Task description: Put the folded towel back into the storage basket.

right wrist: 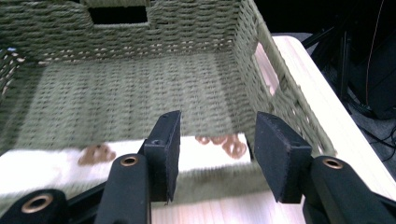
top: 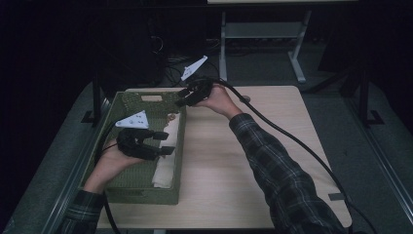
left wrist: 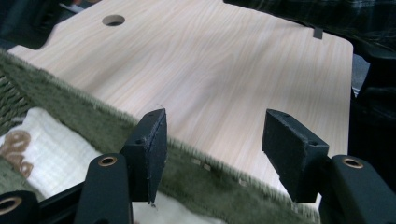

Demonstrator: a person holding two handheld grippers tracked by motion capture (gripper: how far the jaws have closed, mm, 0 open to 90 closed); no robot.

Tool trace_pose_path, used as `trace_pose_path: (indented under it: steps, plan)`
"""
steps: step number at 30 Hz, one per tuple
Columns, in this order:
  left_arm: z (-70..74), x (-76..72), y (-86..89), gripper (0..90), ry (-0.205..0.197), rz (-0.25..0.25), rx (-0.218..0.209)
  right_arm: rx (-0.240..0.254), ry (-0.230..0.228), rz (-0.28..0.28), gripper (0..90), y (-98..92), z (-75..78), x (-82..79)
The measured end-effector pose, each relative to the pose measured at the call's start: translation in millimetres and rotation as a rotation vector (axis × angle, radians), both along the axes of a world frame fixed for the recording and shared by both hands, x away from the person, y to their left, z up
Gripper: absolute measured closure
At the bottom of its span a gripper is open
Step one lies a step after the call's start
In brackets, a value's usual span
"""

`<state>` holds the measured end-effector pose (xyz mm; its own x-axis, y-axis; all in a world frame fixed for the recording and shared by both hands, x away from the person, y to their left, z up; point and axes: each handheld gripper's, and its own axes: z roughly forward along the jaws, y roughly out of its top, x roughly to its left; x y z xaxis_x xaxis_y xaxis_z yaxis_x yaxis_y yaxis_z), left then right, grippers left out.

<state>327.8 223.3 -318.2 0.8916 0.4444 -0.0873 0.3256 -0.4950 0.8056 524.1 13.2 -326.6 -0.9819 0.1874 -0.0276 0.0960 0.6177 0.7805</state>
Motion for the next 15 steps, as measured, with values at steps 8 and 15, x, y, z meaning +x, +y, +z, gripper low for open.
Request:
trace_pose_path:
  steps: [8, 15]
  plan:
    - [2.0, -1.6, -29.2, 37.8, -0.004, 0.009, 0.0, 0.01, 0.004, -0.022, 47.0, -42.3, 1.6, -9.6]
    - [3.1, -0.9, -58.0, 35.5, -0.019, 0.026, 0.016, 0.024, 0.006, -0.035, 45.3, -84.2, -4.0, -15.4]
